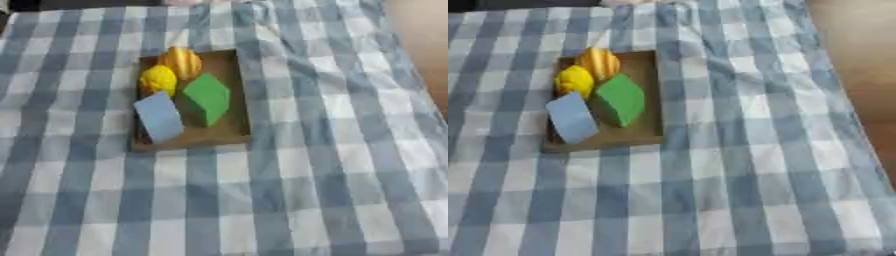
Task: Pick up objects on the table and place them in the box.
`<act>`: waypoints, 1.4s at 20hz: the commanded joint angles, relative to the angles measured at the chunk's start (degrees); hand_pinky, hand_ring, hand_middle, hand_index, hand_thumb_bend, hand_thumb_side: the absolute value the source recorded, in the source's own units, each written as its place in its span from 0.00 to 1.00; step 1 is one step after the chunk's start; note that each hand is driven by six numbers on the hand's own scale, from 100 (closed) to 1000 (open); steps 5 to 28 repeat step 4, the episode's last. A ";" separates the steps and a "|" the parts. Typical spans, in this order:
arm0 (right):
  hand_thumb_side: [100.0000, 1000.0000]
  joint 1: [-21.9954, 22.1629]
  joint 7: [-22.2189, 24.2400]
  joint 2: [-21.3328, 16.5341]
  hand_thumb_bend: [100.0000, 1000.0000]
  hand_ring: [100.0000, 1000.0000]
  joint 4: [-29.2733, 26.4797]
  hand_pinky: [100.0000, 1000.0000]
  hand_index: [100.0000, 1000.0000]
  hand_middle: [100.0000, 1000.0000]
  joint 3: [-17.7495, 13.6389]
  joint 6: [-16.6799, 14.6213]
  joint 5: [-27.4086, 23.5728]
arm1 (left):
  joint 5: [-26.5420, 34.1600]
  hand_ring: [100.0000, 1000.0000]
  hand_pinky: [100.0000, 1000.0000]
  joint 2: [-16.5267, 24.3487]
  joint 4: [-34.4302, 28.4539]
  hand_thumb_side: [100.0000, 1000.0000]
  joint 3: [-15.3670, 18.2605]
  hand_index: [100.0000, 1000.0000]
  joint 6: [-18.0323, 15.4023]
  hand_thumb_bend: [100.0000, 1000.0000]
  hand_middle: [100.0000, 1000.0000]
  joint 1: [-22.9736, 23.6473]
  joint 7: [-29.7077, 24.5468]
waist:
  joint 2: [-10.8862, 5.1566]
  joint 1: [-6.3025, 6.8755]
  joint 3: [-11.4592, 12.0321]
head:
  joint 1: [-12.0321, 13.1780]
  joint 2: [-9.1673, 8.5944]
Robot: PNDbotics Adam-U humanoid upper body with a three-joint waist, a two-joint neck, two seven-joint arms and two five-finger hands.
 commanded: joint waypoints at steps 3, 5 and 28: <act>0.76 1.11 -1.23 0.15 0.00 0.76 -1.50 0.82 0.84 0.72 -1.81 -2.71 -2.89 | 0.58 0.76 0.76 -2.66 -5.00 0.72 3.24 0.85 -1.96 0.20 0.72 4.21 3.09 | -0.92 -0.39 0.14 | 1.15 0.48; 0.76 1.54 -1.16 0.32 0.00 0.78 -1.50 0.83 0.84 0.76 -1.98 -2.98 -3.46 | 0.45 0.77 0.76 -3.32 -5.31 0.73 3.49 0.85 -2.14 0.21 0.72 4.86 3.51 | -0.89 -0.47 0.16 | 1.30 0.45; 0.76 1.54 -1.16 0.32 0.00 0.78 -1.50 0.83 0.84 0.76 -1.98 -2.98 -3.46 | 0.45 0.77 0.76 -3.32 -5.31 0.73 3.49 0.85 -2.14 0.21 0.72 4.86 3.51 | -0.89 -0.47 0.16 | 1.30 0.45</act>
